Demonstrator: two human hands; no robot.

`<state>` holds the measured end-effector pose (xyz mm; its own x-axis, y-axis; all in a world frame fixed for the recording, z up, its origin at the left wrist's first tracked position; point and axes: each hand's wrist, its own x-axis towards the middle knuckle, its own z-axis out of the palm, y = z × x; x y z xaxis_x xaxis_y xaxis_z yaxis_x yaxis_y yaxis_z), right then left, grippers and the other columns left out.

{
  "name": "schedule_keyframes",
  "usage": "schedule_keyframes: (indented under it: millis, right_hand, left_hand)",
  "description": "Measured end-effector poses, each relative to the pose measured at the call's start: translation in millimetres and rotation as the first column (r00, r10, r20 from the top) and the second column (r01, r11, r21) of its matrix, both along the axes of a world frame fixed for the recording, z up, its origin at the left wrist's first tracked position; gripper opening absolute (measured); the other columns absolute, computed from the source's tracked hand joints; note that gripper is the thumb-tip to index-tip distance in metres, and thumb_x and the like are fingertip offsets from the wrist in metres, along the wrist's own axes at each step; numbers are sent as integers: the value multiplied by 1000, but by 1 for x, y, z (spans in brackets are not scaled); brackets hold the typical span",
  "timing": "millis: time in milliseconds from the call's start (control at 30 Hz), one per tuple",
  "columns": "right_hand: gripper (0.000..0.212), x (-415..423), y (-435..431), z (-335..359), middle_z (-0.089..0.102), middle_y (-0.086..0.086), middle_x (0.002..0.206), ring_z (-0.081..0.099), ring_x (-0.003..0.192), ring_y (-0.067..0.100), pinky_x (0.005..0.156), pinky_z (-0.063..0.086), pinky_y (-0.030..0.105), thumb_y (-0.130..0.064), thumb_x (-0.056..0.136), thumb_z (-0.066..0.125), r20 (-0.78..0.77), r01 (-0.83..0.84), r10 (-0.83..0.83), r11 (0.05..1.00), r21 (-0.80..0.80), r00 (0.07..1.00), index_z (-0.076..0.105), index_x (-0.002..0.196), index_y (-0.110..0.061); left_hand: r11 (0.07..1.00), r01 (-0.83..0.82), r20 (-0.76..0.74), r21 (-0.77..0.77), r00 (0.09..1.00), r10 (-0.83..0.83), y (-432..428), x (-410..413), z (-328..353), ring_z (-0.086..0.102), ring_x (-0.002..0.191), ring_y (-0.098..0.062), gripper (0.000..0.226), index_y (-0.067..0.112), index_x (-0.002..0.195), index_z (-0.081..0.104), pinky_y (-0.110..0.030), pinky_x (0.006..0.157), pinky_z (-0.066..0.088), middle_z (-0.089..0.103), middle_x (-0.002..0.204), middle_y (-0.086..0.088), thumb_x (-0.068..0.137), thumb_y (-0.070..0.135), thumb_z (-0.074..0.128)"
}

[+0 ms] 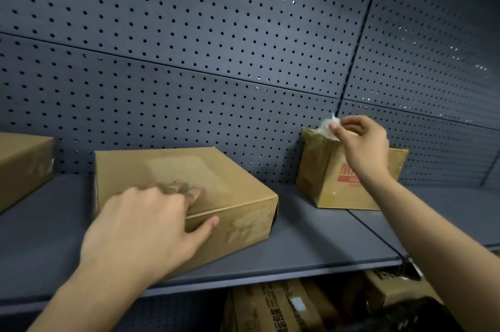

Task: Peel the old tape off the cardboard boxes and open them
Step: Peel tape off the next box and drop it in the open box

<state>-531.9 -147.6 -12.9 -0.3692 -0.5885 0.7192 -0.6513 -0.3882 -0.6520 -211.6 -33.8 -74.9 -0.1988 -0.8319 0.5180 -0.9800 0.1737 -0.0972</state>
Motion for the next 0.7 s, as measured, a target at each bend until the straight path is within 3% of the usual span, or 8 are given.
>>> schedule_keyframes:
  millis: [100,267,367,433,567,700]
  right_hand:
    - [30,-12,-27,11,70,-3,97,66,94,13,89,56,39,-39,86,75,-70,102,-99,993,50,993,71,104,-15]
    - [30,-25,-58,20,72,7,99,66,97,20,87,54,37,-35,90,71,-193,136,-102,976,171,976,73,105,-9]
    - [32,-24,-69,20,69,7,97,63,93,19,85,50,34,-33,94,66,-216,141,-89,960,240,972,73,109,-5]
    - [33,-22,-74,19,65,11,96,60,89,23,82,48,33,-29,100,58,-258,179,-112,951,251,960,71,111,0]
    - [23,-21,-79,19,66,17,113,63,103,35,94,53,48,-11,100,52,-337,260,-149,914,312,929,69,113,-3]
    - [14,-24,-79,23,47,17,137,56,111,32,105,45,39,-10,95,63,-396,303,-170,904,301,902,72,106,-7]
  left_hand:
    - [999,-18,6,40,1000,18,1,1,0,62,113,-16,77,47,148,30,-31,85,54,47,144,21,83,84,11]
    - [998,-29,-41,50,999,31,-3,4,-3,59,120,-12,85,49,147,30,-32,89,54,49,143,23,74,85,7]
    - [987,-83,-80,139,992,95,-7,4,-3,70,100,-15,75,48,129,59,-36,71,59,67,122,20,75,84,22]
    - [988,-102,-47,120,993,108,-11,6,-5,73,87,-17,69,46,118,68,-35,61,58,71,113,18,75,83,29]
    - [994,-102,3,40,995,102,-17,7,-12,73,69,-23,64,38,102,77,-35,47,56,76,95,13,75,80,38]
    - [992,-119,17,48,993,119,-17,5,-13,73,69,-26,63,37,102,77,-38,50,57,76,96,10,75,79,39]
